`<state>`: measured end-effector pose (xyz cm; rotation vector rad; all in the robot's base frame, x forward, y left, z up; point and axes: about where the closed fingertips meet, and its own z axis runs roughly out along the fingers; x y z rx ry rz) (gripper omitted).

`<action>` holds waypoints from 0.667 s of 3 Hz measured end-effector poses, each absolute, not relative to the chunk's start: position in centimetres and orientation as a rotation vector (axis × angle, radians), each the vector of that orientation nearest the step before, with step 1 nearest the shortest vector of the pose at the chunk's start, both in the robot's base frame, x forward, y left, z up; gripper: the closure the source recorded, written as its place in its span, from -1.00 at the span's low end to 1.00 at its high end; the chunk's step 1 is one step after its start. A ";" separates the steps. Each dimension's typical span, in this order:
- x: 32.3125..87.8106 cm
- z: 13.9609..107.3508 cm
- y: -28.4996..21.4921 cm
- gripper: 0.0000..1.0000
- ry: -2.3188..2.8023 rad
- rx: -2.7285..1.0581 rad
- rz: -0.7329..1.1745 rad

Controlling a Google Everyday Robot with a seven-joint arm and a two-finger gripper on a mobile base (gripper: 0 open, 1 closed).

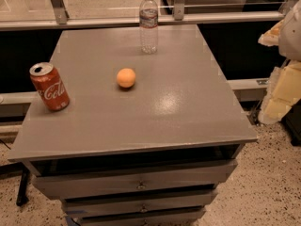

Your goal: Move orange near water bottle

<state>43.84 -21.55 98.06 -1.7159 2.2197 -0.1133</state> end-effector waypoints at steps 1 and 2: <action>43.8 98.1 -21.5 -1.00 2.220 -1.716 -0.113; 44.1 96.8 -20.1 -1.00 2.201 -1.662 -0.014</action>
Offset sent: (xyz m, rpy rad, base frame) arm 0.0093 0.0440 -0.0420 0.2797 0.0327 -0.0258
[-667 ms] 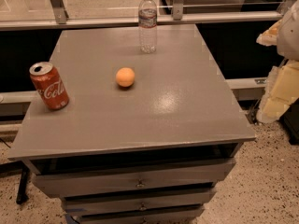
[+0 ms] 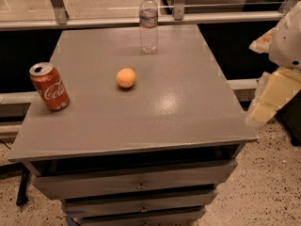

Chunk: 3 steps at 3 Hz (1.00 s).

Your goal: Move orange near water bottle

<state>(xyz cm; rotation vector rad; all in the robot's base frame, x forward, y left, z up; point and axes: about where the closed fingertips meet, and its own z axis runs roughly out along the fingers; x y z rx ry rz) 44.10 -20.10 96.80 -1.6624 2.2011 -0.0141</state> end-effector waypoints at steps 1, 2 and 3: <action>45.2 94.8 -16.6 -1.00 2.144 -1.552 0.182; 46.7 93.6 -11.9 -1.00 2.038 -1.468 0.344; 48.1 92.6 -6.4 -1.00 1.909 -1.426 0.469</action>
Offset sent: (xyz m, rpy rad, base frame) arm 0.0505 0.1399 -0.0452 0.5869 -0.0475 0.0395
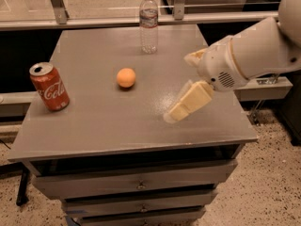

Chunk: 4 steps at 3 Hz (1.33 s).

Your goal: Move orange near water bottle

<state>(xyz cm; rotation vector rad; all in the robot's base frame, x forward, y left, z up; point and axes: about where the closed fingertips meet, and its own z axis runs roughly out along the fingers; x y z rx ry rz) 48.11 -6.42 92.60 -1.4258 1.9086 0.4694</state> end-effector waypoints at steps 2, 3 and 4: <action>48.5 93.0 -5.4 -1.00 1.880 -1.411 0.477; 49.7 91.5 -4.1 -1.00 1.858 -1.356 0.503; 52.5 89.2 -1.5 -1.00 1.789 -1.274 0.556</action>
Offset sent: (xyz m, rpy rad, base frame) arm 0.0049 0.0115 0.0044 0.0307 -0.0218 0.0003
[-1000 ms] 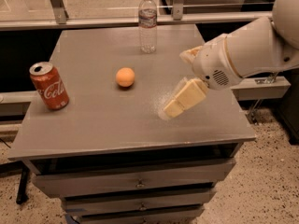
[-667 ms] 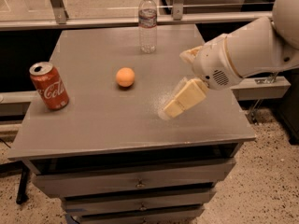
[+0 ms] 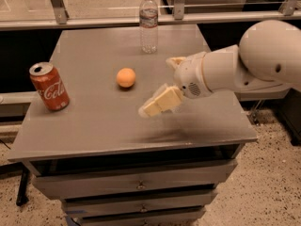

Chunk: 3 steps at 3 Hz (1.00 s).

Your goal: Move orange near water bottle

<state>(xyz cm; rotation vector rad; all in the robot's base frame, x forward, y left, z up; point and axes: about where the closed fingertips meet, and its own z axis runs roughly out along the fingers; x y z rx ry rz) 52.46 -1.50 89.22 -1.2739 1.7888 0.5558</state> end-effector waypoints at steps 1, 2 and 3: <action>55.4 87.7 0.7 -1.00 1.717 -1.221 0.580; 57.8 86.5 1.9 -1.00 1.671 -1.189 0.580; 60.0 86.0 3.2 -1.00 1.638 -1.149 0.584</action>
Offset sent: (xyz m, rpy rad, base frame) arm 0.0897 0.0444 -0.0454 0.1675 -0.1378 -0.0368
